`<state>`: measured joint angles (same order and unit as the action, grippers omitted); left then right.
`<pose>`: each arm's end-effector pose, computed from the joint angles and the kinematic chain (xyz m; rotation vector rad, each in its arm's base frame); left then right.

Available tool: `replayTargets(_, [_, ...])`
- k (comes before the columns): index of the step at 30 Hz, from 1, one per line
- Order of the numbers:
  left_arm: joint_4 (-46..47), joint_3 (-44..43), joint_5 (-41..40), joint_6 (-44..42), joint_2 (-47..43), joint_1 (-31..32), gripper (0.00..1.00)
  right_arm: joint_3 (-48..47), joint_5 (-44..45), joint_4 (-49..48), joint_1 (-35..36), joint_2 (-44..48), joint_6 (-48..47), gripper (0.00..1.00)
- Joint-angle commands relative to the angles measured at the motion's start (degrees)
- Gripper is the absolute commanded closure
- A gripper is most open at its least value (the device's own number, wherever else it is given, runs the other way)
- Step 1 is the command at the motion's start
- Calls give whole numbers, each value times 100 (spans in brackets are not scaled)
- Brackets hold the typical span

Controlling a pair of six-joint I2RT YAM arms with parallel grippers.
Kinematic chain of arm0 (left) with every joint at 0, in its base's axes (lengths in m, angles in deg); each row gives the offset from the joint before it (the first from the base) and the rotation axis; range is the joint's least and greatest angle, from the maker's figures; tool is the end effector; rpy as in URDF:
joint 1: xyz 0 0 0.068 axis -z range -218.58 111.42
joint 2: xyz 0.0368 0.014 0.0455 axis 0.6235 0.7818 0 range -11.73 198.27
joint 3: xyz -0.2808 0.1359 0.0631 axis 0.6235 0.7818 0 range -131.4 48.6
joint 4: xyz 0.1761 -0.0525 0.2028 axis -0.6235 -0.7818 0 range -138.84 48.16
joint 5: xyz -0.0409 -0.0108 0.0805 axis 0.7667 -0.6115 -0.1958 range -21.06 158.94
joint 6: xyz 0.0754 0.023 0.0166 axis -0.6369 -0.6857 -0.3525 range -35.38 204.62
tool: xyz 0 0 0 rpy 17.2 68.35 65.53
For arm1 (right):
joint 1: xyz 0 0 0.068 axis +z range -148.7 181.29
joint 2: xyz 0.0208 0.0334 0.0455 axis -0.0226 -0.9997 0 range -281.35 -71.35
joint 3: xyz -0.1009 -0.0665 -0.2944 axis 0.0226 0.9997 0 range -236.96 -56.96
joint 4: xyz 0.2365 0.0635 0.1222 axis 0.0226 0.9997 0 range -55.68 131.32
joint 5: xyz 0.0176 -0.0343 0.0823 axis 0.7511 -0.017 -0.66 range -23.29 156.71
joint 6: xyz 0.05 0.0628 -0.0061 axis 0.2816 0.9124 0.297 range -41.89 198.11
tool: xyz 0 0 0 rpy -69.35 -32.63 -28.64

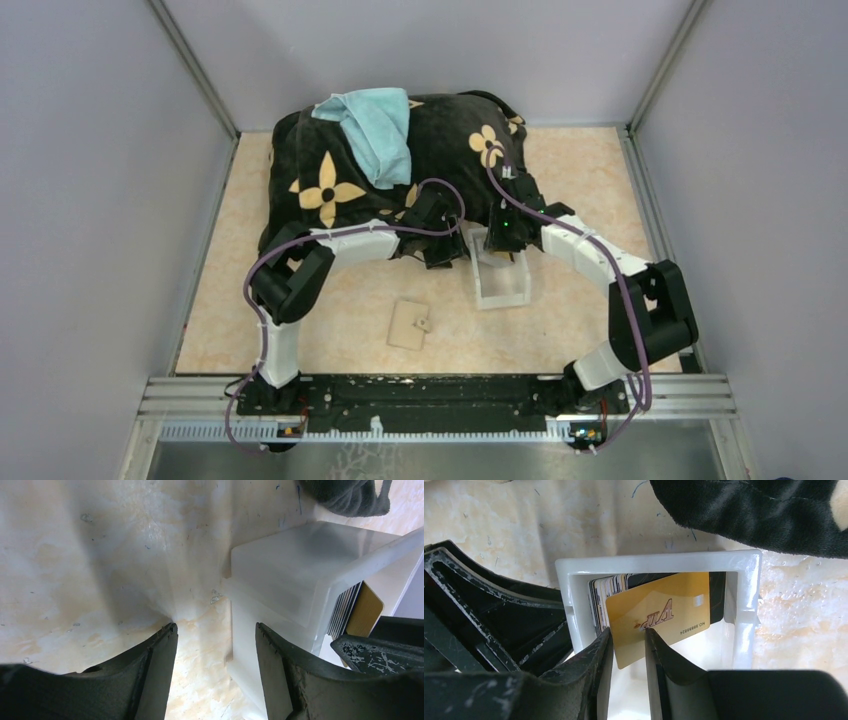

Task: Put the credit cards into the card holder
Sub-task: Pick up the credit card from the storage box.

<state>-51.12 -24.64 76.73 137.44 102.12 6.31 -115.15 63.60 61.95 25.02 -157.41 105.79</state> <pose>0.3282 -0.3403 0.1660 -0.1178 2.6508 -0.8482 0.3061 0.1387 0.2377 0.0677 2.5908 0.4124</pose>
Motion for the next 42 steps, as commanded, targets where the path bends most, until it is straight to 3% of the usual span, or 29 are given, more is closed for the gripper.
replayTargets(1, [249,-188,29,-35,191,-12,34,-252,-218,145,62,221,-29,74])
replayTargets(25, [-148,74,-287,-347,-513,-59,33,-957,1754,1369,479,384,-290,92])
replayTargets(33, [-533,486,-490,-429,-1409,-62,31,-992,2153,1657,528,805,-245,100])
replayTargets(42, [-1111,898,-352,-87,-2960,-59,30,-1106,2257,2016,929,1509,-236,100])
